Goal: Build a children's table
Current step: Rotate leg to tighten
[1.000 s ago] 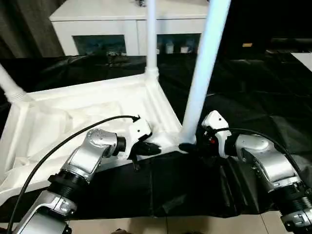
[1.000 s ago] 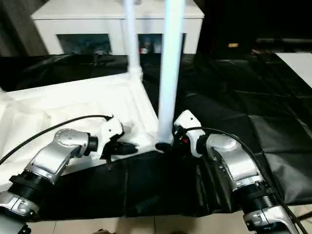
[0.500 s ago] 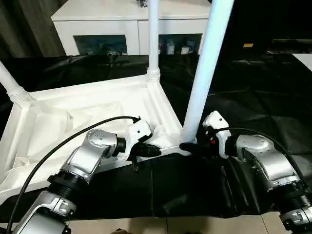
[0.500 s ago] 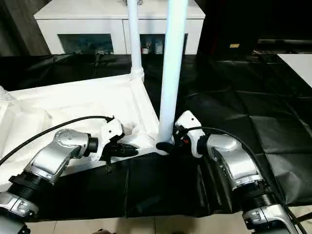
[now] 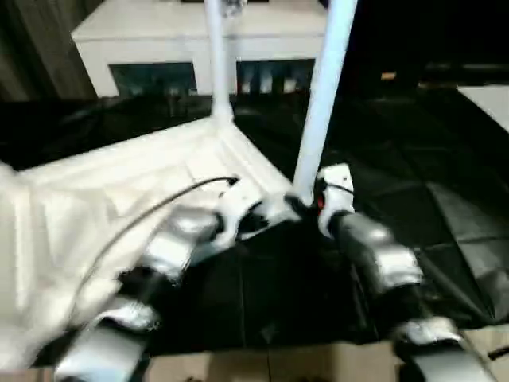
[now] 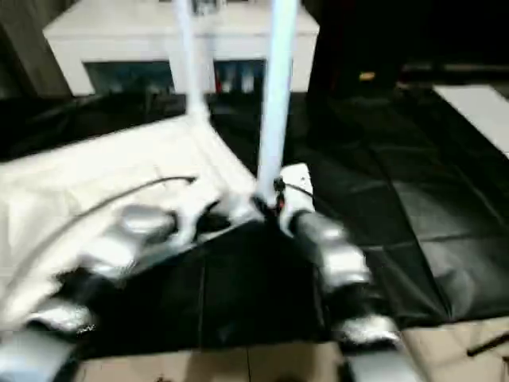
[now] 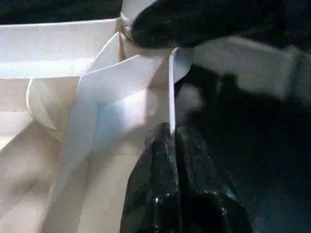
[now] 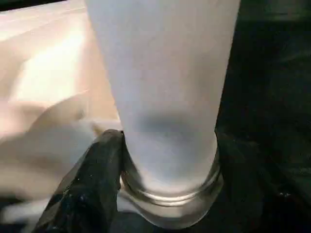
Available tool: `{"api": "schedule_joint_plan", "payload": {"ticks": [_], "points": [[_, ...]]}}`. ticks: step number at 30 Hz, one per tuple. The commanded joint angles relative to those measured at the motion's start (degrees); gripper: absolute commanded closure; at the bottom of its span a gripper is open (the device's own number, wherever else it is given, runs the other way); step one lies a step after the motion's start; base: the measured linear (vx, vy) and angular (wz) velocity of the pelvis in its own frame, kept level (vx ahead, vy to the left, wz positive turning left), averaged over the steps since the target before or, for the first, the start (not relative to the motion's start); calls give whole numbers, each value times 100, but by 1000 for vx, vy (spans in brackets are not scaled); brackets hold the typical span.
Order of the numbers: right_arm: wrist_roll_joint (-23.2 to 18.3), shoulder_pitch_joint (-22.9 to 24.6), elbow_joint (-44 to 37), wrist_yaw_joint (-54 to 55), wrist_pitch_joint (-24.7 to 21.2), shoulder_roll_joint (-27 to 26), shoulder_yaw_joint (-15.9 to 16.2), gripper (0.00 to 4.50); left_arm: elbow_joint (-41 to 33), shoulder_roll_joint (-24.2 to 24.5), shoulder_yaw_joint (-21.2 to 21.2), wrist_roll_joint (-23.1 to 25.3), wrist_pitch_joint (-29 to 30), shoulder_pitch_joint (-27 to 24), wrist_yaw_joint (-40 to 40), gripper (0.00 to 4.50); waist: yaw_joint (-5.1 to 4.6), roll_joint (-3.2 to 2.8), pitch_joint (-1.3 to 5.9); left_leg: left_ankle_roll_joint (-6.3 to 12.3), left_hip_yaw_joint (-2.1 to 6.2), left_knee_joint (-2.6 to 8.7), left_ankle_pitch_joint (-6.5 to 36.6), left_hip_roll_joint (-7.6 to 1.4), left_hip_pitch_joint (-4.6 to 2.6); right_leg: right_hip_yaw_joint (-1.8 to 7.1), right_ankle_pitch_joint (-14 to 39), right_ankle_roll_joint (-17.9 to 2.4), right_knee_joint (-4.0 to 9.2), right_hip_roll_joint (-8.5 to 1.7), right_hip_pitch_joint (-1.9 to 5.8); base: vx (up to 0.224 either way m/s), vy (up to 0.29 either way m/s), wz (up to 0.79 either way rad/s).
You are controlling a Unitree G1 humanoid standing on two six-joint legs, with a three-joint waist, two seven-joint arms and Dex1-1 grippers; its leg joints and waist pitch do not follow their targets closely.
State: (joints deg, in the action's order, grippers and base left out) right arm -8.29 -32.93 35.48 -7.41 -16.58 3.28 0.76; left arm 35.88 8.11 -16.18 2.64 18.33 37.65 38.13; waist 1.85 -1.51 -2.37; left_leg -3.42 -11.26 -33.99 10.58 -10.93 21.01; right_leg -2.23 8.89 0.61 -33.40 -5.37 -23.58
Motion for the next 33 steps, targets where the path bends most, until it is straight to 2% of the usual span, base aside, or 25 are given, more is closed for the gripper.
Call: {"api": "schedule_joint_plan", "payload": {"ticks": [1, 2, 3, 4, 5, 7, 9, 11, 12, 14, 15, 16, 18, 20, 22, 23, 24, 25, 26, 28, 29, 30, 31, 32, 33], "points": [[72, 75, 755, 824, -19, -154, -233, 188, 330, -169, 159, 92, -42, 200, -723, 450, -30, -57, 336, -285, 105, 463, 2143, -109, -142, 111, 2046, -1054, 451, -188, 158, 0, 0, 0], [85, 5, 907, 1024, 60, -250, -298, 188, 475, -261, 202, 134, -97, 271, -924, 450, -32, -40, 332, -261, 99, 462, 2229, -104, -151, 108, 2116, -1024, 478, -184, 143, 0, 0, 0], [153, -190, 1160, 1387, 187, -444, -345, 188, 763, -450, 264, 165, -227, 437, -1160, 450, -51, -152, 316, -249, 109, 484, 2375, -99, -156, 90, 2126, -976, 520, -173, 129, 0, 0, 0], [170, -265, 1226, 1373, 200, -508, -322, 188, 839, -502, 245, 186, -291, 483, -1146, 450, -71, -105, 339, -253, 118, 474, 2375, -92, -151, 76, 2064, -972, 499, -160, 165, 0, 0, 0], [179, -309, 1237, 1359, 220, -553, -304, 188, 865, -539, 231, 188, -326, 499, -1112, 450, -55, -86, 347, -227, 123, 478, 2374, -88, -145, 77, 2038, -980, 491, -168, 175, 0, 0, 0], [179, -335, 1242, 1339, 244, -577, -295, 188, 880, -552, 215, 189, -358, 504, -1080, 450, -33, -113, 344, -123, 123, 489, 2269, -98, -110, 87, 1919, -981, 479, -188, 201, 0, 0, 0], [157, -346, 1192, 1207, 438, -565, -304, 188, 808, -504, 150, 194, -422, 447, -936, 450, -32, -101, 350, -81, 120, 488, 2219, -100, -100, 85, 1840, -1008, 468, -191, 212, 0, 0, 0], [62, -320, 1048, 773, 710, -534, -294, 132, 772, -418, 70, 220, -530, 382, -798, 450, -28, -102, 348, -37, 118, 488, 2226, -101, -91, 82, 1898, -1007, 479, -201, 218, 0, 0, 0], [76, -270, 890, 541, 810, -462, -221, 118, 764, -362, 32, 231, -574, 347, -715, 450, -35, -97, 353, -18, 125, 492, 2195, -102, -70, 78, 1895, -1000, 469, -202, 241, 0, 0, 0], [99, -151, 573, 269, 752, -286, -135, 113, 722, -281, 22, 219, -644, 294, -589, 450, -14, -98, 343, 33, 115, 494, 2149, -106, -71, 79, 1851, -998, 483, -196, 242, 0, 0, 0], [38, -82, 378, 33, 598, -174, -128, 102, 697, -230, 15, 212, -669, 261, -480, 450, -27, -75, 348, 47, 124, 500, 2054, -109, -36, 82, 1768, -1023, 452, -200, 278, 0, 0, 0], [43, -18, 201, -168, 446, -52, -43, 88, 672, -192, 9, 206, -697, 235, -405, 450, -18, -78, 359, 81, 124, 493, 1897, -112, -24, 84, 1650, -1054, 437, -210, 291, 0, 0, 0], [-62, 264, -494, -936, -53, 395, 220, 74, 620, -72, 4, 204, -734, 172, -244, 450, 7, -81, 350, 154, 108, 482, 1795, -120, -43, 86, 1539, -1098, 440, -192, 302, 0, 0, 0], [-227, 523, -1016, -1484, -315, 763, 321, 74, 601, 16, -19, 208, -801, 131, -98, 450, 13, -101, 349, 208, 99, 474, 1729, -122, -37, 94, 1492, -1123, 437, -196, 310, 0, 0, 0], [-263, 1028, -1647, -2348, -326, 1559, 469, 74, 661, 180, -61, 223, -957, 105, 127, 450, 36, -138, 357, 242, 103, 456, 1654, -141, -48, 98, 1393, -1137, 434, -201, 311, 0, 0, 0], [-263, 1028, -1647, -2348, -326, 1559, 469, 74, 661, 180, -61, 223, -957, 105, 127, 450, 46, -107, 356, 267, 98, 454, 1643, -142, -44, 96, 1337, -1130, 443, -192, 326, 0, 0, 0], [-272, 1506, -2067, -3065, -279, 2216, 475, 74, 705, 338, -120, 217, -1163, 101, 417, 450, 59, -136, 363, 330, 96, 438, 1553, -132, -25, 100, 1204, -1178, 429, -192, 343, 0, 0, 0], [-289, 1588, -2133, -3180, -294, 2313, 454, 74, 712, 368, -138, 220, -1217, 105, 481, 450, 89, -113, 366, 400, 86, 415, 1467, -146, -33, 119, 1069, -1239, 412, -201, 335, 0, 0, 0], [-312, 1662, -2186, -3292, -287, 2401, 437, 74, 722, 407, -174, 232, -1339, 114, 583, 450, 82, -163, 369, 427, 91, 414, 1442, -132, -14, 111, 1049, -1298, 398, -207, 337, 0, 0, 0], [-297, 1819, -2248, -3412, -258, 2595, 370, 74, 722, 465, -215, 181, -1709, 144, 939, 450, 22, -151, 363, 425, 88, 417, 1536, -119, 6, 84, 1204, -1341, 418, -199, 343, 0, 0, 0], [-232, 1879, -2219, -3326, -285, 2698, 308, 74, 764, 447, -211, 154, -1899, 219, 1063, 450, -10, -189, 350, 411, 82, 411, 1623, -119, -18, 79, 1462, -1345, 456, -201, 315, 0, 0, 0], [-218, 1912, -2213, -3289, -306, 2745, 283, 74, 813, 415, -204, 150, -1974, 281, 1081, 450, -17, -180, 342, 405, 77, 413, 1671, -123, -30, 80, 1562, -1339, 474, -197, 301, 0, 0, 0], [-219, 1972, -2250, -3254, -335, 2791, 271, 74, 886, 351, -212, 154, -2135, 372, 1096, 450, -12, -188, 346, 380, 77, 412, 1701, -132, -47, 85, 1649, -1347, 468, -196, 296, 0, 0, 0], [-257, 2049, -2359, -3267, -377, 2835, 281, 74, 959, 273, -213, 156, -2274, 457, 1084, 450, 25, -236, 339, 372, 57, 401, 1781, -136, -103, 91, 1792, -1312, 501, -185, 243, 0, 0, 0], [-271, 2070, -2397, -3277, -391, 2844, 285, 74, 976, 252, -210, 154, -2298, 477, 1075, 450, 25, -236, 339, 372, 57, 401, 1781, -136, -103, 91, 1792, -1312, 501, -185, 243, 0, 0, 0]]}}
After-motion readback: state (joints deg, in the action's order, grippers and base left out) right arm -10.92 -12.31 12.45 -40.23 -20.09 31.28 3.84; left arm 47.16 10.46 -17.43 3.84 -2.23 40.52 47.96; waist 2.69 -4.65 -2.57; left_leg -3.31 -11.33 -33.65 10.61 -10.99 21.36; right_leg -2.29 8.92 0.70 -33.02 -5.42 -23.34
